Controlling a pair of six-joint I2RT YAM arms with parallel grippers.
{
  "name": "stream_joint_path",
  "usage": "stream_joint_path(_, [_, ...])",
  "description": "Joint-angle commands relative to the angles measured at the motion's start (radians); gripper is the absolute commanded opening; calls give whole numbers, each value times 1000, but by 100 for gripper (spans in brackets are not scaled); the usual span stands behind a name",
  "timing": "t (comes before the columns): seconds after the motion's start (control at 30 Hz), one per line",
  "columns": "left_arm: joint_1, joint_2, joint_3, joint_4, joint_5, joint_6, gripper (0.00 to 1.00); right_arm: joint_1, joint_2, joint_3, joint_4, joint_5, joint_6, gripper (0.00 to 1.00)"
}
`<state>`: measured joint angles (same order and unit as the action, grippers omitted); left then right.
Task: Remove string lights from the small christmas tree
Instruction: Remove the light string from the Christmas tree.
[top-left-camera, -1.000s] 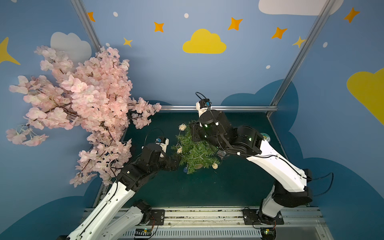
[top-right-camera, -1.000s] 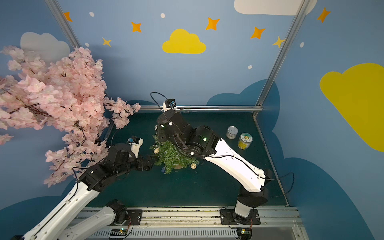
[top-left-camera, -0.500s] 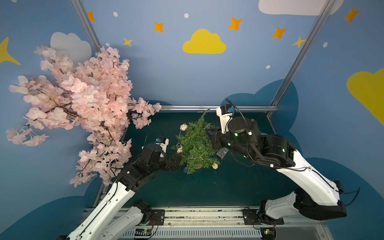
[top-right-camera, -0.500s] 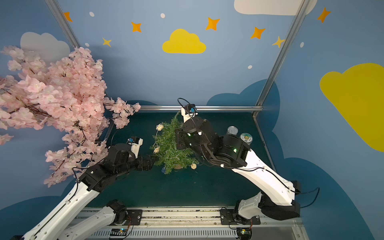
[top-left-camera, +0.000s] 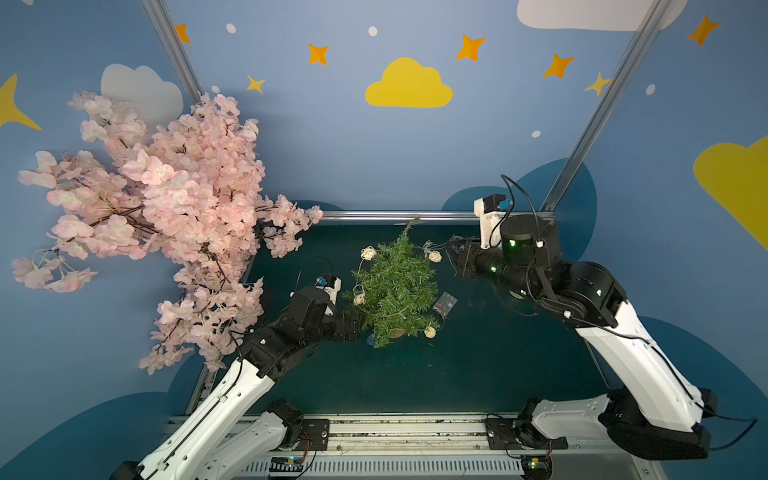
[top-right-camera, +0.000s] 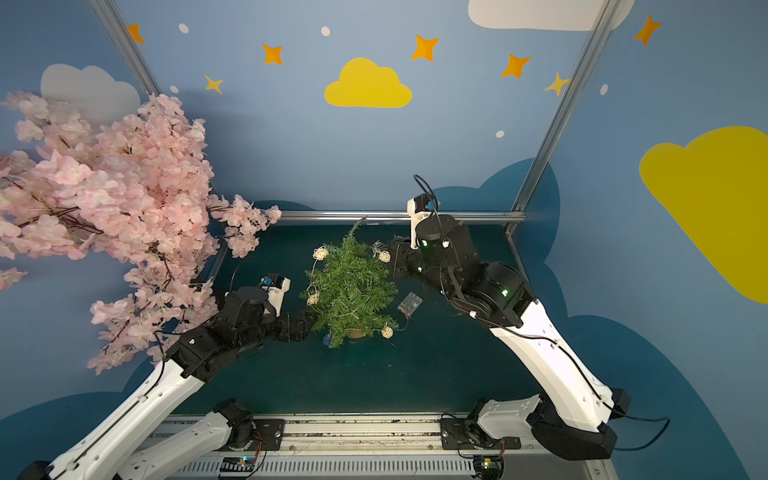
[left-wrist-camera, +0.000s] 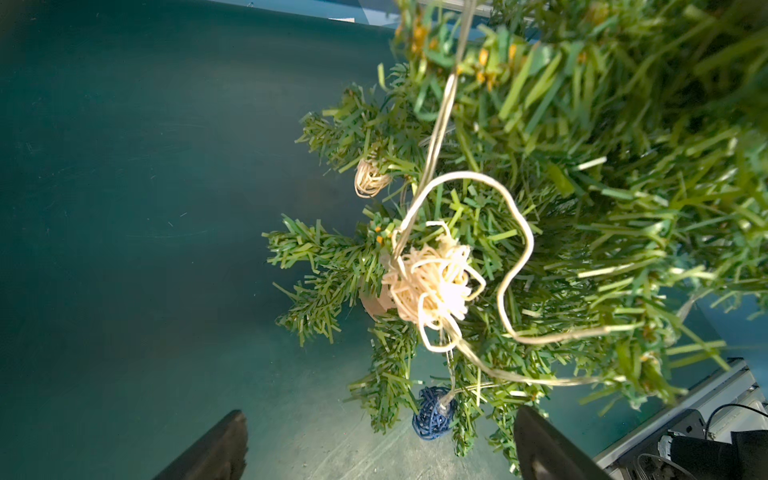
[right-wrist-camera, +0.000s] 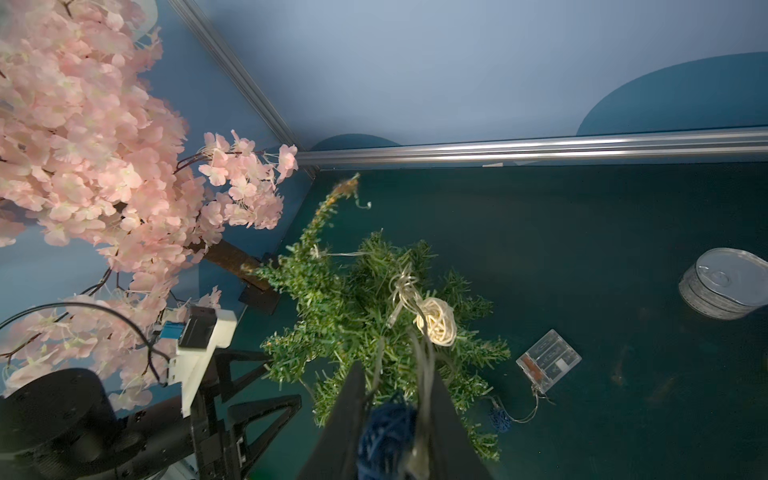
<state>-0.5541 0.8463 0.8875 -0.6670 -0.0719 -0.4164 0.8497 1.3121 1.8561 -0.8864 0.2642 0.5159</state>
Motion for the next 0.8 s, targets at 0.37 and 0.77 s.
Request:
stream_joint_path(0.37, [-9, 8, 145, -41, -24, 78, 99, -282, 363, 317, 92, -455, -137, 14])
stream_joint_path(0.77, [38, 94, 442, -185, -64, 210, 100, -360, 693, 745, 115, -782, -102, 13])
